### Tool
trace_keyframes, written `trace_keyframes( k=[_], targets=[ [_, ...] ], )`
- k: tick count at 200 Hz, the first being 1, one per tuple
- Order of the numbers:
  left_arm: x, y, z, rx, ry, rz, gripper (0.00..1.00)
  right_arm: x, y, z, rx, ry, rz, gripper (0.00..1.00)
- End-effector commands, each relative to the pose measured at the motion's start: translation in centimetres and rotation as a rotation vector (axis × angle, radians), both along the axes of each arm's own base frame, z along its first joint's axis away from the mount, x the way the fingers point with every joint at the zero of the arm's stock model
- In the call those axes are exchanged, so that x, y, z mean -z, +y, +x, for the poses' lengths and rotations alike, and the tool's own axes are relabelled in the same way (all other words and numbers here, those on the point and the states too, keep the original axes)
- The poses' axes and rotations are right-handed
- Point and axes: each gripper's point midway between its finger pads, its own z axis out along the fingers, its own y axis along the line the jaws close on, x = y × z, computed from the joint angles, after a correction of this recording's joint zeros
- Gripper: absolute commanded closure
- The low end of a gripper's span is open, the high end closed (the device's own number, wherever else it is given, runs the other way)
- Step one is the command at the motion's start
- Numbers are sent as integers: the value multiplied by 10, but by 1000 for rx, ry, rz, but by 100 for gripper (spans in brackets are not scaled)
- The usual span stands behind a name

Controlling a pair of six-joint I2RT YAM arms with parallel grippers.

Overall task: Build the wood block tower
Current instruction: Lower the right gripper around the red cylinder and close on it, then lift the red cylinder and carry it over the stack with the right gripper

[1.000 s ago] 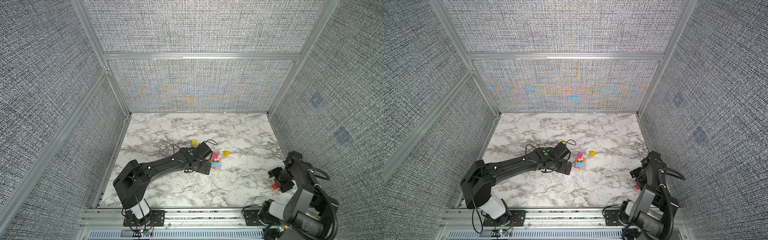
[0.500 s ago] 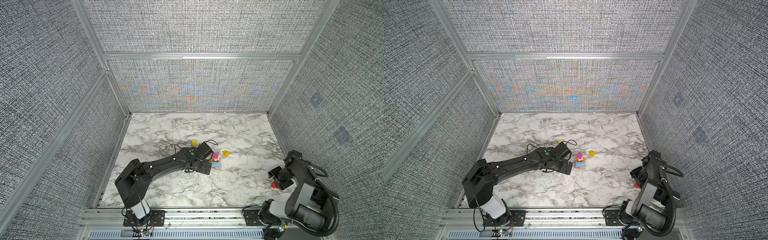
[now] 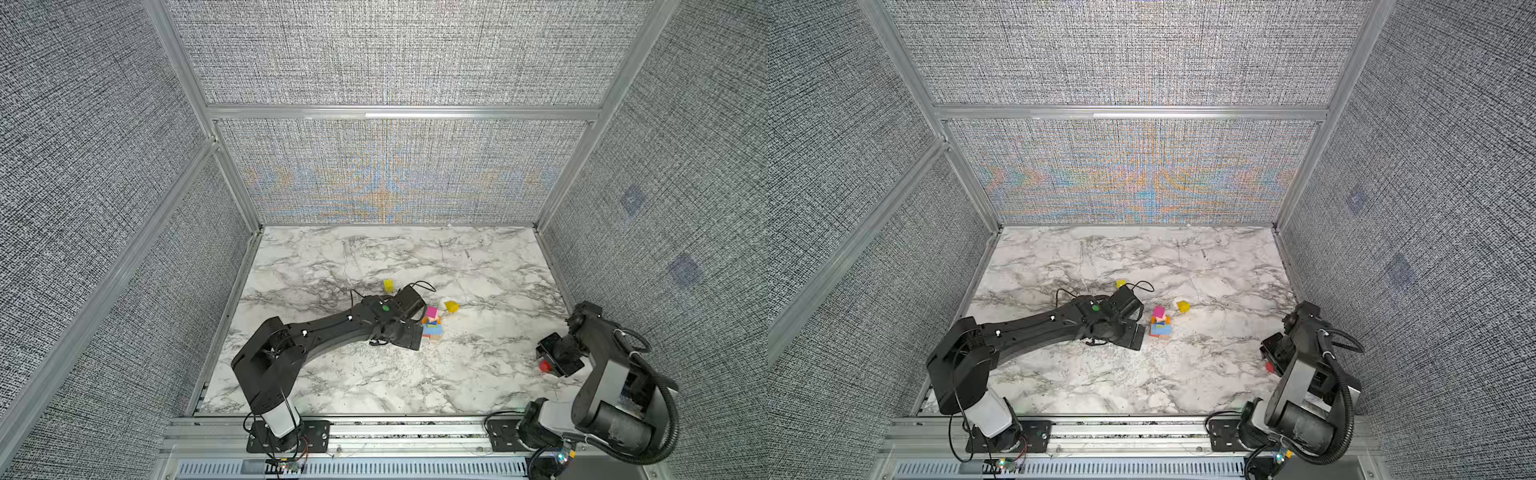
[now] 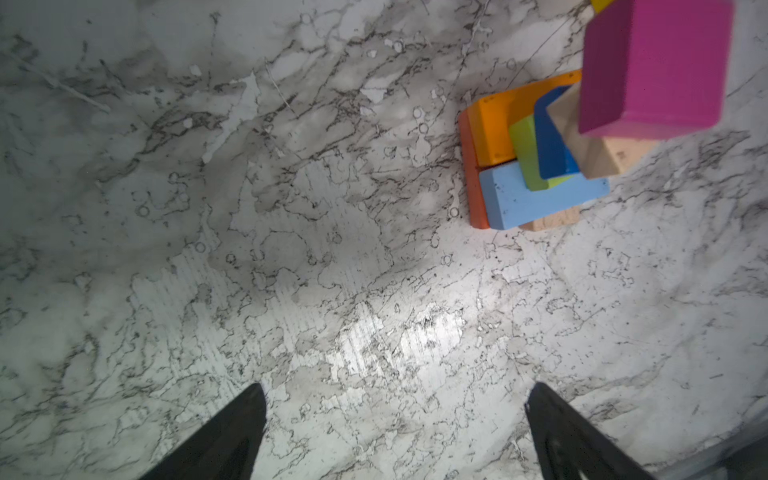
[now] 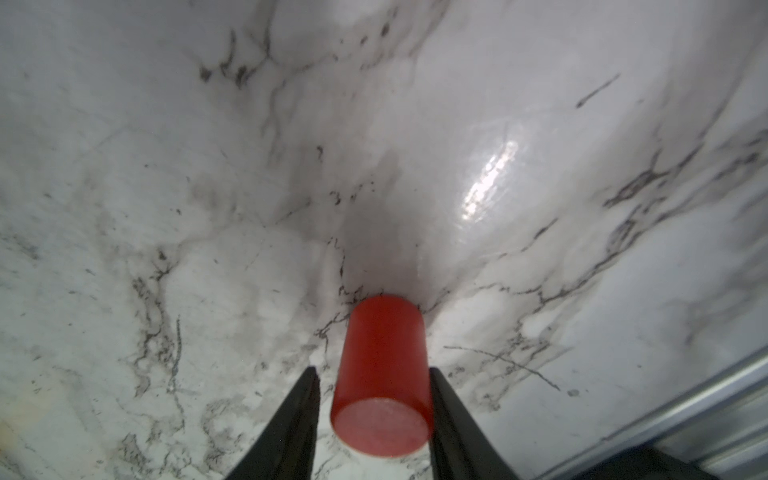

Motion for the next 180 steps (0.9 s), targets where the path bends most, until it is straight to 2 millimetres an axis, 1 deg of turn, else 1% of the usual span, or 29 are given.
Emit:
trace_keyframes(
  k=[1,26,42,60,99,112,136,154,180],
  targets=[
    [1,-1,2,-3,-7,-8,1,-1,2,3,-13,-10,7,63],
    [1,-2,2,-1,-8,-18,1,-2,3,4,-24,-10,6,66],
    [0,-3,2,0,-11,-25,1,-1,4,4,-32,-6,4,73],
    [0,-1,3,-5,-13,-30,1,-2,4,5,-43,-2,-6,76],
    [-1,6,8,-20,-15,-35,1,-3,10,10,-99,6,-17,87],
    [-1,11,10,-28,-18,-28,1,-5,12,14,-126,7,-27,90],
    [-2,18,14,-47,-24,-39,1,-10,16,23,-186,2,-40,92],
    [-2,22,16,-60,-28,-46,1,-15,22,33,-255,-6,-37,93],
    [0,28,17,-71,-26,-45,1,-18,31,45,-341,16,-42,97]
  ],
)
